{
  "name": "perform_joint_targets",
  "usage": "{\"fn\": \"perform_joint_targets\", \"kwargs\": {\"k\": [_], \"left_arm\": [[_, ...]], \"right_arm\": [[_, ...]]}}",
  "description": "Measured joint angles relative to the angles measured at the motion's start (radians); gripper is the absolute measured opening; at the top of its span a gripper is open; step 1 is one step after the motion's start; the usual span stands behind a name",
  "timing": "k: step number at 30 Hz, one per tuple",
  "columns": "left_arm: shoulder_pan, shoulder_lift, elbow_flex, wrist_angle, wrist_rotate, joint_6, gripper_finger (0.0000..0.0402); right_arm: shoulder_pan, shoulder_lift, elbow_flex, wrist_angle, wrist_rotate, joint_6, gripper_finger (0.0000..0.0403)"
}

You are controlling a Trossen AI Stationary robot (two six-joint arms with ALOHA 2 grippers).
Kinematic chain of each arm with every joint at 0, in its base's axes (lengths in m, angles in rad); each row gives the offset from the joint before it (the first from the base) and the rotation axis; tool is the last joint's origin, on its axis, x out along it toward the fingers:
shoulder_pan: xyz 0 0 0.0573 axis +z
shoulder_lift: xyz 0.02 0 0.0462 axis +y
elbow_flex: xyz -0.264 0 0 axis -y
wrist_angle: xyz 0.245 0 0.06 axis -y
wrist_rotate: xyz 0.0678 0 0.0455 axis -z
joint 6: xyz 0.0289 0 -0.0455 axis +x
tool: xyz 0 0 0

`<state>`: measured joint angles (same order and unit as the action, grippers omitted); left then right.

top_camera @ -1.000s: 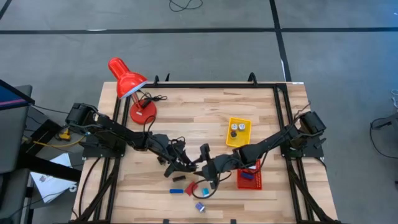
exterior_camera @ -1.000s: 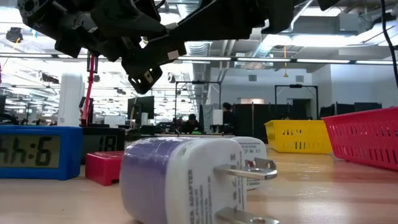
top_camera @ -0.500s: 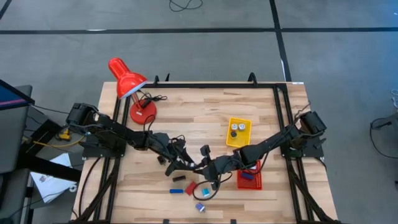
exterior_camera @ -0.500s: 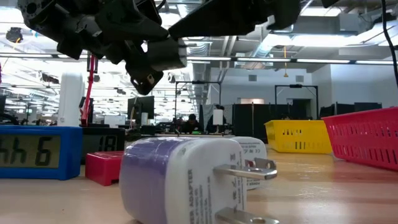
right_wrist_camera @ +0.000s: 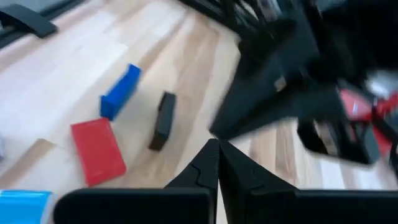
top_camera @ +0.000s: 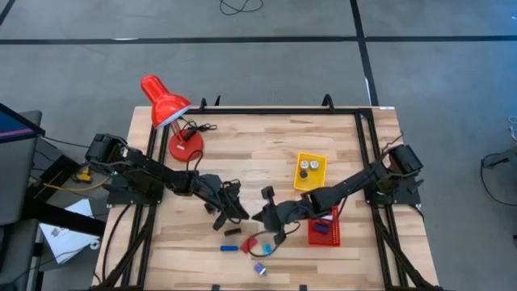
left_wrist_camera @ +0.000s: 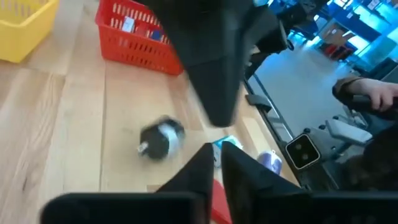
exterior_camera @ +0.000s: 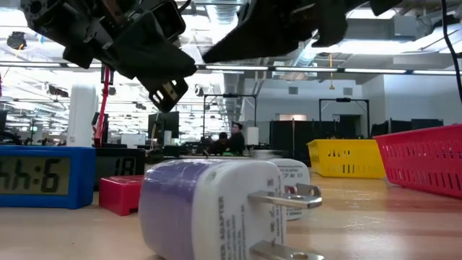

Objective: Pick & Place Office items
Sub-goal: Put the top black charger adapter into the yellow bin

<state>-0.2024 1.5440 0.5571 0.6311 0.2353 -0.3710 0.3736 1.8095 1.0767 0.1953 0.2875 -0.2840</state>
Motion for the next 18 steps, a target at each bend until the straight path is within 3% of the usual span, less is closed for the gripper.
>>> {"fn": "perform_joint_targets", "kwargs": {"k": [3, 9, 14, 18], "left_arm": [[0.000, 0.000, 0.000, -0.012, -0.002, 0.000, 0.0003], [0.000, 0.000, -0.001, -0.024, -0.005, 0.000, 0.0007], [0.000, 0.000, -0.001, -0.024, -0.008, 0.066, 0.0007], [0.006, 0.001, -0.001, -0.024, -0.008, 0.083, 0.0008]], "right_arm": [[-0.005, 0.000, 0.000, -0.053, 0.004, 0.088, 0.0003], [-0.002, 0.000, 0.000, -0.175, -0.028, 0.303, 0.0027], [-0.005, -0.025, 0.000, -0.284, -0.064, 0.520, 0.0104], [-0.015, -0.101, 0.008, -0.460, -0.158, 0.636, 0.0186]]}}
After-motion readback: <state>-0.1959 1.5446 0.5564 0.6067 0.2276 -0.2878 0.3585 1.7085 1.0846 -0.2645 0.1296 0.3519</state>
